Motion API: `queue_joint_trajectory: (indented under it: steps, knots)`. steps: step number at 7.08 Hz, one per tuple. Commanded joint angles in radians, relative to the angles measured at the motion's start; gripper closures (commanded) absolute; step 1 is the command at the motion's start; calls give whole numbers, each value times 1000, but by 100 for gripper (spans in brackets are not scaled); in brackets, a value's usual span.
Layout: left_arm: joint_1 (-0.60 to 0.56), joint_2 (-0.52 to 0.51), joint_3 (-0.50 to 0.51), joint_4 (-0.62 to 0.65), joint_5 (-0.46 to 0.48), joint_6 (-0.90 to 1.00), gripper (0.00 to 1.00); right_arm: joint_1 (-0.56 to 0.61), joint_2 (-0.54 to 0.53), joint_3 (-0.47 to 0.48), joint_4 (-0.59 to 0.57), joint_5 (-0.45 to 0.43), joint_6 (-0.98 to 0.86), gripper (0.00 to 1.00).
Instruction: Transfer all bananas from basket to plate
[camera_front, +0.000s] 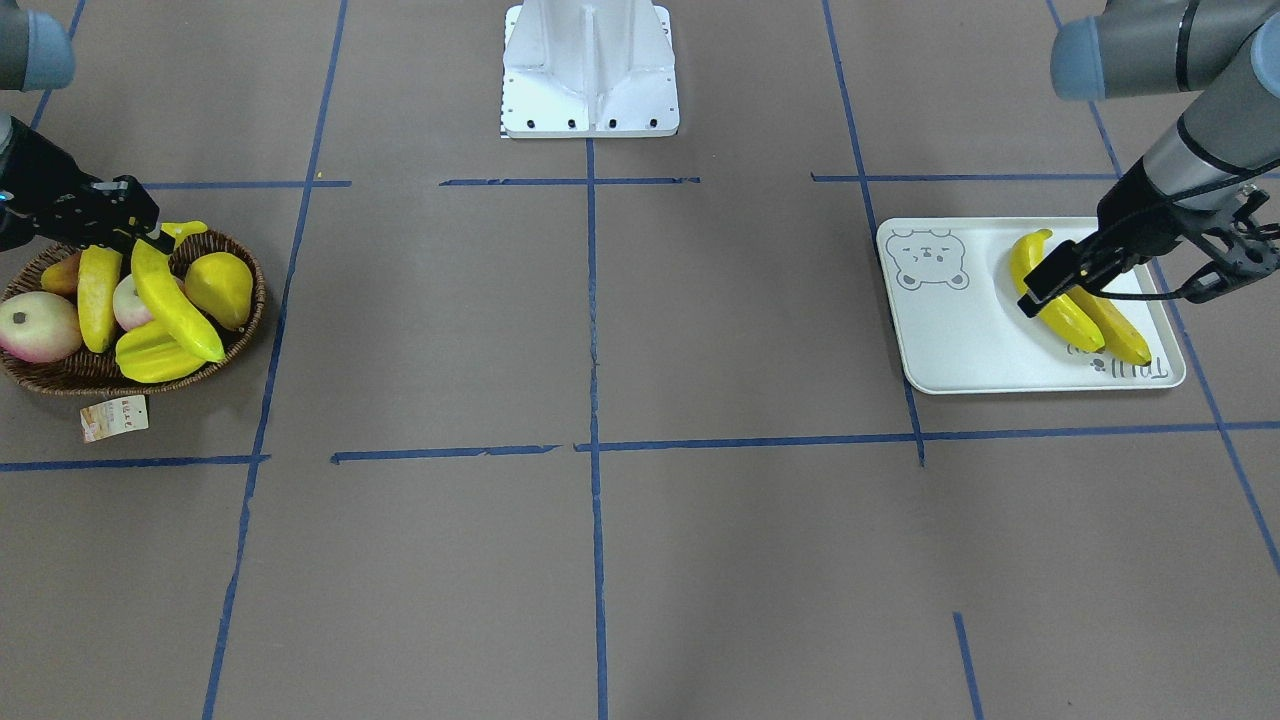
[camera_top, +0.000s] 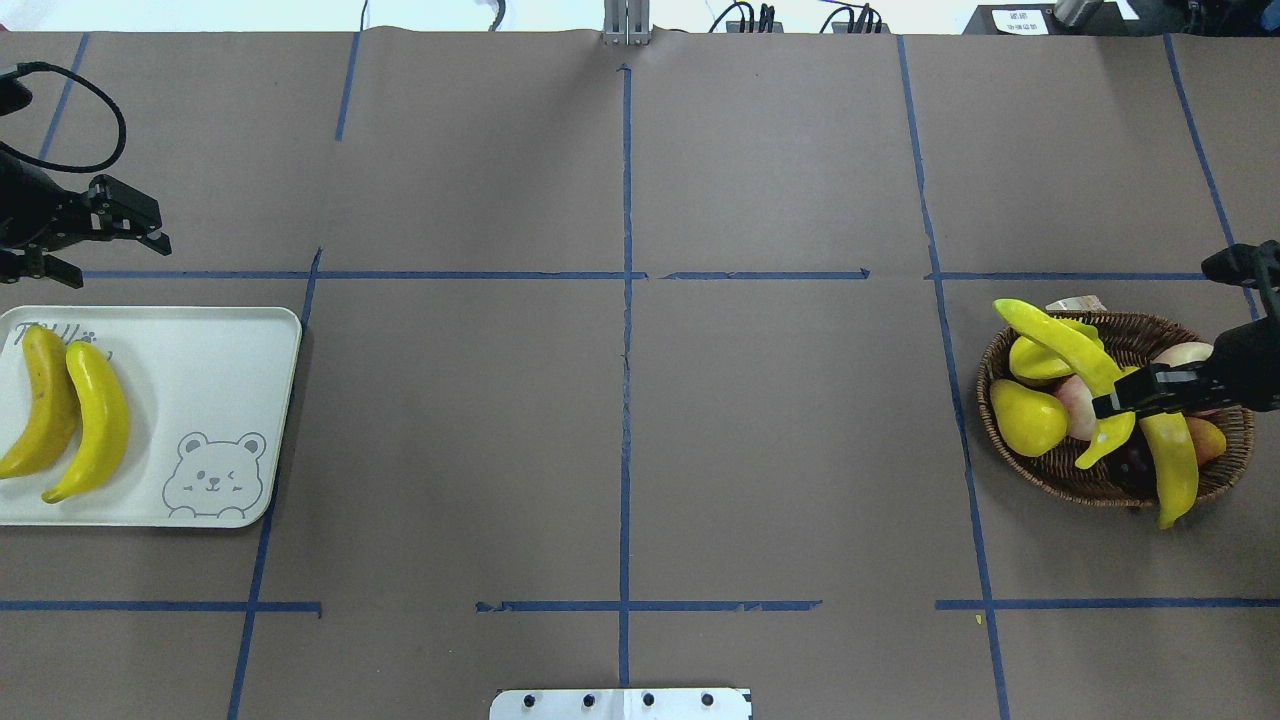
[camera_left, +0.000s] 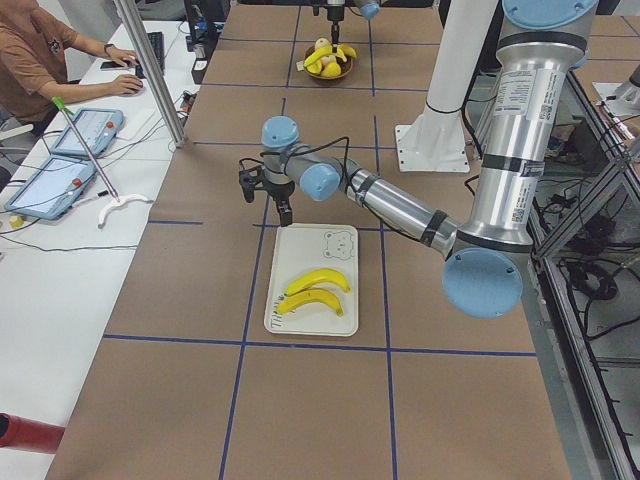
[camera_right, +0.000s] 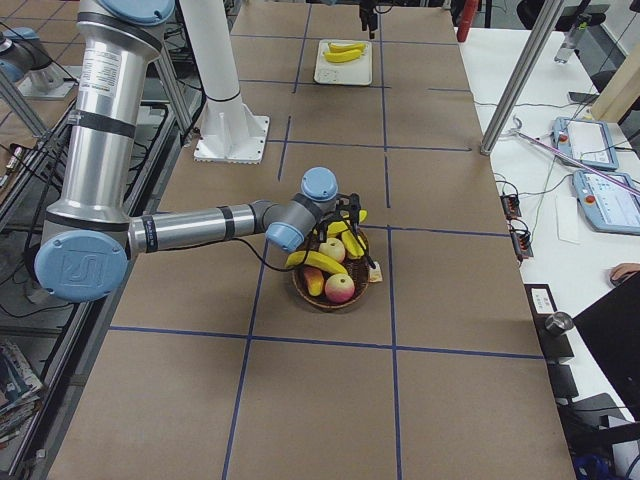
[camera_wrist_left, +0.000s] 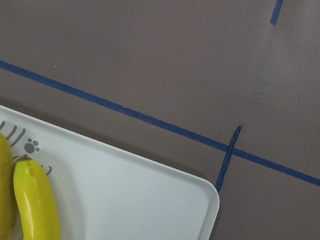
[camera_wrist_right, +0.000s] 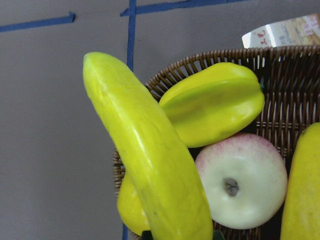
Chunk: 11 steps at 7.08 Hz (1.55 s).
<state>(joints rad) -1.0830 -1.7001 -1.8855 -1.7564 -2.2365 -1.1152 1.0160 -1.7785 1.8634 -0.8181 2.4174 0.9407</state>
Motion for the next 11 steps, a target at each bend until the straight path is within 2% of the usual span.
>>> queue_joint_trajectory:
  steps: [1, 2, 4, 6, 8, 9, 10, 11]
  knots:
    - [5, -3, -1, 0, -2, -2, 0, 79, 22, 29, -4, 84, 0, 100]
    - [17, -32, -1, 0, -5, -5, 0, 63, 86, 33, -36, 81, 10, 100]
    - [55, -93, 0, -2, -9, -95, 0, 27, 314, 84, -331, 65, 50, 100]
    - [75, -165, -1, -15, -15, -161, 0, -153, 588, 111, -557, -117, 255, 100]
    - [93, -232, -6, -58, -15, -254, 0, -322, 807, 109, -740, -341, 410, 100]
    - [103, -239, -3, -154, -15, -328, 0, -382, 858, 111, -775, -418, 449, 100]
    - [132, -256, 21, -264, -14, -418, 0, -466, 890, 108, -777, -540, 492, 100]
    - [143, -280, 31, -315, -15, -480, 0, -517, 916, 105, -783, -596, 500, 100]
